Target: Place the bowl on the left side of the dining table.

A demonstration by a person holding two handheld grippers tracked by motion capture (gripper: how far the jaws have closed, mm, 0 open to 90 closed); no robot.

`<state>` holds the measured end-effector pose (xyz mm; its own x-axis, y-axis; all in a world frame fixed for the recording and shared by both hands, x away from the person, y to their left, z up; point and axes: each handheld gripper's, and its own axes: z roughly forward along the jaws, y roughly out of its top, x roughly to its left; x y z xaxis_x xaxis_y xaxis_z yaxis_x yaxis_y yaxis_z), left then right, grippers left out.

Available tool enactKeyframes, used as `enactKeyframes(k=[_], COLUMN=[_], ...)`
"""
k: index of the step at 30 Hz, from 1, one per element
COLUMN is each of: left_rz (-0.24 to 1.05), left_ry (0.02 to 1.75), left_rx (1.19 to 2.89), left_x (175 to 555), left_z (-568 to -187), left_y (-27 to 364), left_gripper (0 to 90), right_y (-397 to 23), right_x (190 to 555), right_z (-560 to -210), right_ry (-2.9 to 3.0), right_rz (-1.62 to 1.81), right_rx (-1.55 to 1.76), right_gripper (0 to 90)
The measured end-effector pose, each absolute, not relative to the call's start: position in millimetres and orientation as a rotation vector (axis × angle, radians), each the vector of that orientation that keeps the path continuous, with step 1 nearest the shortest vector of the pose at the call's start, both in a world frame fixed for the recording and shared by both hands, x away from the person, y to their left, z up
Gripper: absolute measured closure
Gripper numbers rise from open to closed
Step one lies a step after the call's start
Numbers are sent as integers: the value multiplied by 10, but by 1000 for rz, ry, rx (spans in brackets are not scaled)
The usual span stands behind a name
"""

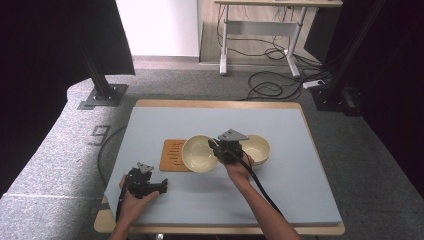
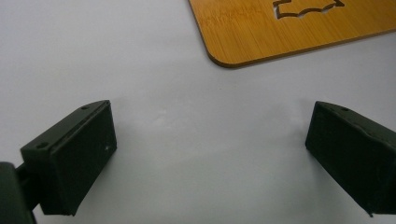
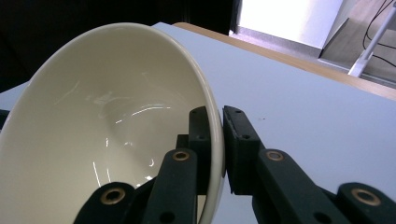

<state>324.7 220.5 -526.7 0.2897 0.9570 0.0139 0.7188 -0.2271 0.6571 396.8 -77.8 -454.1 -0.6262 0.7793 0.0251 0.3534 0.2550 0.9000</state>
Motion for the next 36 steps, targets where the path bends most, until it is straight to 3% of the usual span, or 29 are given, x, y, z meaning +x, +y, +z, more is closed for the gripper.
enactKeyframes(k=[36], left_rz=[574], left_ry=[1494], left_rx=[2023], left_x=[3250], left_z=[-5266], left_y=[2205], left_gripper=[18], right_y=[-468], right_x=[4089], right_z=[-4643], right_ry=[2134], right_rz=[1351], right_rx=[1040], right_gripper=[825])
